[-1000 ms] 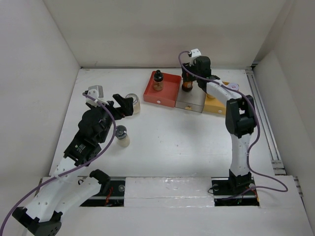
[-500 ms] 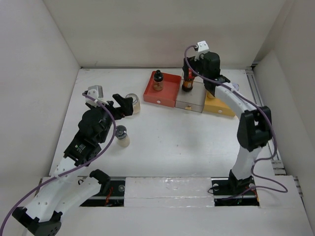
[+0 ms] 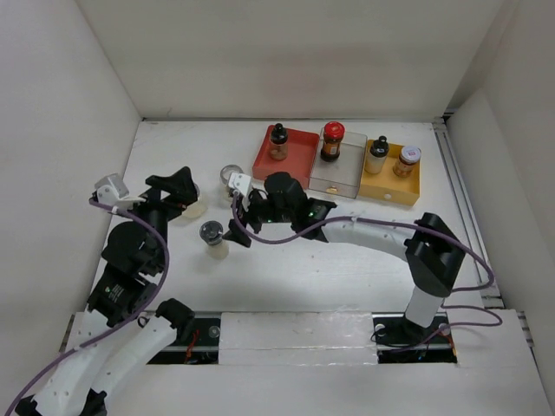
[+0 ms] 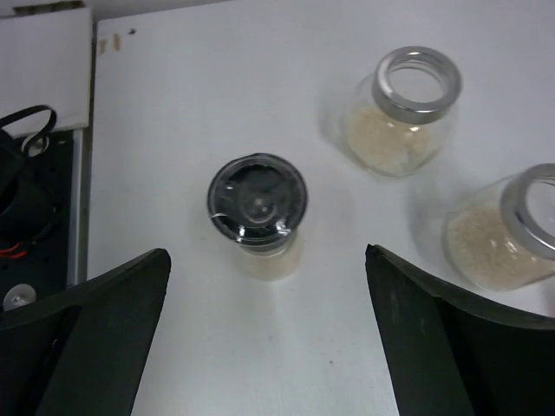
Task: Organize the condiment bottles
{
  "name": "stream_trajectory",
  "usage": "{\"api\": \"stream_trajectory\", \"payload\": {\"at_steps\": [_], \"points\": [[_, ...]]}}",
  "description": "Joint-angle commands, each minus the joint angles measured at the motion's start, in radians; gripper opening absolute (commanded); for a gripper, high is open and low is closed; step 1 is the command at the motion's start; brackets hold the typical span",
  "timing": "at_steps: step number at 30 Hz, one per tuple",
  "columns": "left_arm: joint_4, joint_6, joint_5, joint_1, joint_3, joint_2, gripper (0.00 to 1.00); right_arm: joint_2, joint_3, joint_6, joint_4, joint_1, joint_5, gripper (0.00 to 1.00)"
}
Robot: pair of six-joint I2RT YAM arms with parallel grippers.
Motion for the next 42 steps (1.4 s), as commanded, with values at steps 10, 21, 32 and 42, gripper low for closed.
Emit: {"api": "stream_trajectory", "payload": {"at_steps": [10,21,32,42], "points": [[0.064,0.023,0.013,0.0,-0.034,-0.028,0.99,0.229,0.186,-0.037,0.019,0.052,-0.134,1.0],[0.064,0.032,0.053,0.0,-0.034,0.002,0.99,0.342,0.237,0.01,0.16,0.063,-0.076,0.98],[0.074,0.041,0.062,0.0,-0.034,0.002,0.99,0.21,0.094,0.153,0.389,0.031,-0.008,0.53],[0.074,0.041,0.108,0.0,-0.034,0.024,0.99,-0.244,-0.141,0.157,0.346,-0.294,0.163,0.49]]}}
